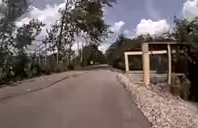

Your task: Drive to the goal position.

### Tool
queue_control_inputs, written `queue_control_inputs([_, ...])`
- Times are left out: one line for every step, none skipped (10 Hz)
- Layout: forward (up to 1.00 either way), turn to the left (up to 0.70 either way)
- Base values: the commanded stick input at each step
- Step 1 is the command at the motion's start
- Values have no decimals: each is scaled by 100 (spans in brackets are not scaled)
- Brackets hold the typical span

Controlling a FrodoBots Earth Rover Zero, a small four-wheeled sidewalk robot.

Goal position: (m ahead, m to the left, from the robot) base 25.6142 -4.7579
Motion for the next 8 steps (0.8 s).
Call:
queue_control_inputs([70,0])
queue_control_inputs([70,0])
queue_control_inputs([70,0])
queue_control_inputs([70,0])
queue_control_inputs([70,0])
queue_control_inputs([70,0])
queue_control_inputs([70,0])
queue_control_inputs([70,0])
